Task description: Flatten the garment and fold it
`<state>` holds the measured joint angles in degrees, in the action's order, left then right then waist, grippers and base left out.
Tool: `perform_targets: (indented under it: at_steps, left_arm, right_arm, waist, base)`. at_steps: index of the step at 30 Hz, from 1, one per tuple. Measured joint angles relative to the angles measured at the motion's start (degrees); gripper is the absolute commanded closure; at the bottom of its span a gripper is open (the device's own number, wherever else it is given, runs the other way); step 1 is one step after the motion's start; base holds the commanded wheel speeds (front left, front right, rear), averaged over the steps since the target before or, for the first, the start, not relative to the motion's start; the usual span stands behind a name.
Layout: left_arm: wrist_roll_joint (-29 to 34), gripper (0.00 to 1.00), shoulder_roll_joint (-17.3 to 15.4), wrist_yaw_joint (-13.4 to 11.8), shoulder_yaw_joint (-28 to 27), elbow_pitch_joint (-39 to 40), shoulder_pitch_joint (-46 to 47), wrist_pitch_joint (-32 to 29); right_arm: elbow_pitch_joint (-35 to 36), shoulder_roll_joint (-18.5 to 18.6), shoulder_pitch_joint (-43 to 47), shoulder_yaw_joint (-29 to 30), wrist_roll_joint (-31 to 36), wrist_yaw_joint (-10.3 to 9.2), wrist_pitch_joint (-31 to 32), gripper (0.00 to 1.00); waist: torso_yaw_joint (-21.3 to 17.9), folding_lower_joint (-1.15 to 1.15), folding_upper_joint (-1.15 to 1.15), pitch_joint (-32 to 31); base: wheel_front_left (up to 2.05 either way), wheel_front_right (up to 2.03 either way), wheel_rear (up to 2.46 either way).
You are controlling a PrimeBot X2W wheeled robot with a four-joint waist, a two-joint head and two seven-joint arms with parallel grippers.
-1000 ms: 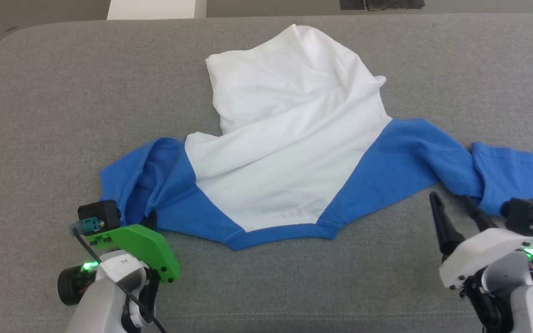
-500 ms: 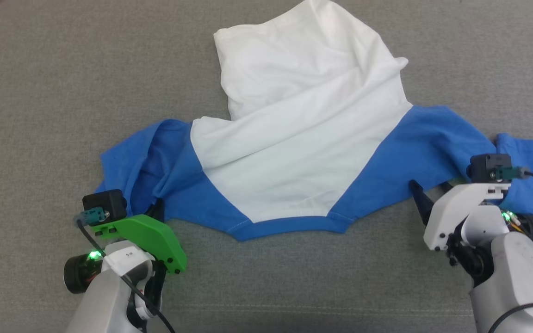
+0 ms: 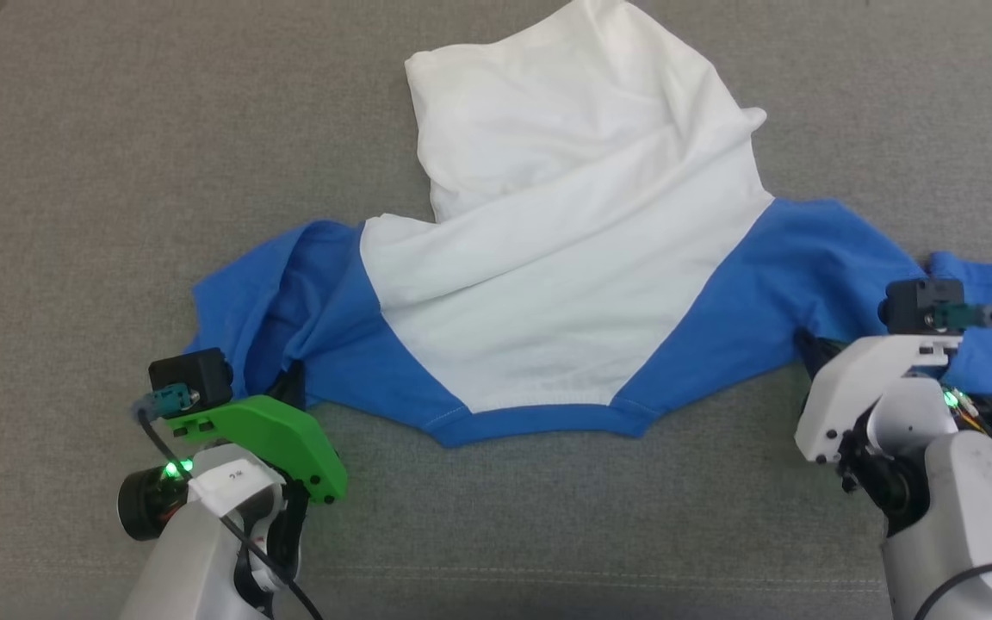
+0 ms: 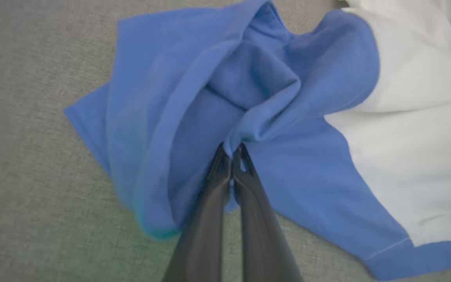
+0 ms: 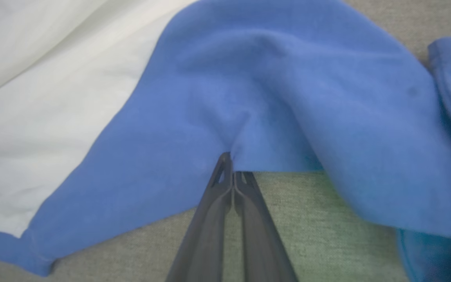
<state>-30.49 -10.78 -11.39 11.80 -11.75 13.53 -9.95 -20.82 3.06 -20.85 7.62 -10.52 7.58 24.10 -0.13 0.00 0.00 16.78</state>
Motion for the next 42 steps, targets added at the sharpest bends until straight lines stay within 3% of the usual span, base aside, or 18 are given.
perform_targets:
  at_steps: [3, 8, 15, 19, 27, 33, 42]
  left_arm:
    - [-1.51, 1.00, 0.11, 1.10, -0.76, 1.93, -0.51, 0.94]
    - [-8.88, 1.00, 0.94, 5.41, -3.08, 9.20, -1.62, 0.14]
    - [-15.13, 1.00, -2.90, 8.29, -3.78, 21.11, -0.71, -9.39]
    - [-20.19, 1.00, -3.46, 8.20, -4.21, 26.36, 4.29, -15.91]
    - [-24.19, 1.00, -3.10, 4.01, -7.22, 26.75, 21.44, -20.37]
    - [-20.95, 1.00, -4.04, 1.20, -8.83, 20.78, 37.21, -19.75]
    - [-15.74, 1.00, -5.36, -1.78, -11.78, 8.44, 60.59, -12.70]
  right_arm:
    - [3.70, -0.15, 2.80, 0.20, -1.65, 0.00, -0.98, 1.00]
    - [15.46, -0.24, 6.87, 1.58, -2.10, 0.00, 0.83, 1.00]
    - [34.11, -0.20, 6.86, 1.25, 2.58, 0.00, 10.16, 1.00]
    - [39.28, 1.98, 1.81, -0.79, 4.37, 0.00, 15.71, 1.00]
    - [34.54, 8.96, -16.18, -2.68, 3.33, 0.00, 20.98, 1.00]
    - [24.91, 12.12, -33.13, -5.11, 3.80, 0.00, 21.17, 1.00]
    - [11.72, 11.66, -55.84, -5.87, 8.59, 0.03, 14.17, 1.00]
  waist:
    - [-0.15, 0.00, 0.00, -1.12]
    - [-0.57, 0.00, 0.00, -3.46]
    - [-1.69, 0.00, 0.00, -6.44]
    - [-2.42, 0.00, 0.00, -7.07]
    - [-2.91, 0.00, 0.00, -4.08]
    - [-3.55, 0.00, 0.00, 1.23]
    - [-4.77, 0.01, 0.00, 11.56]
  base:
    - [0.00, 0.00, 0.00]
    - [0.00, 0.00, 0.00]
    - [0.00, 0.00, 0.00]
    - [0.00, 0.00, 0.00]
    - [0.00, 0.00, 0.00]
    - [0.00, 0.00, 0.00]
    - [0.00, 0.00, 0.00]
